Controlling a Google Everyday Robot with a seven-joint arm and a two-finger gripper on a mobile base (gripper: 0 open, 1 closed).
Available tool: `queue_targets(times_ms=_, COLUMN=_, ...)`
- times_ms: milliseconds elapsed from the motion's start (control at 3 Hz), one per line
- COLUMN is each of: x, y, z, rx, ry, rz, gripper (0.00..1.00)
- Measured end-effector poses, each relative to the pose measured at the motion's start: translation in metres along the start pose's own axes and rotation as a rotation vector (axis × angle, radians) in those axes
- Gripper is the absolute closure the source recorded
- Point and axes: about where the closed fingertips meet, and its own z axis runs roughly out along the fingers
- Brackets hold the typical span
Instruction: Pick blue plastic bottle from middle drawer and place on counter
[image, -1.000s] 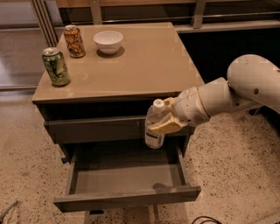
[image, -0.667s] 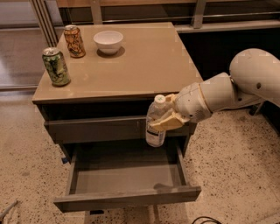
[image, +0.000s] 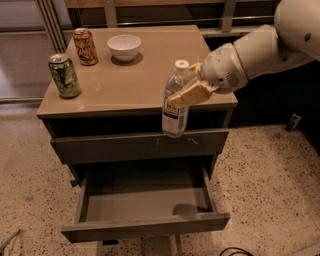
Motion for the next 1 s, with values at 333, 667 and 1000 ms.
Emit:
queue_targets(times_ms=333, x=-0.013, y=-0.007, z=-0.012, rx=0.035, ry=-0.022, rz=-0.028, gripper=1.00)
queue_targets(times_ms=667, x=-0.012, y=-0.006, z=-0.011, rx=0.032, ry=-0.020, rz=-0.026, gripper=1.00)
queue_targets(times_ms=1000, x=-0.014, y=-0.024, z=-0.012, rx=0.038, ry=-0.023, rz=-0.007, gripper=1.00)
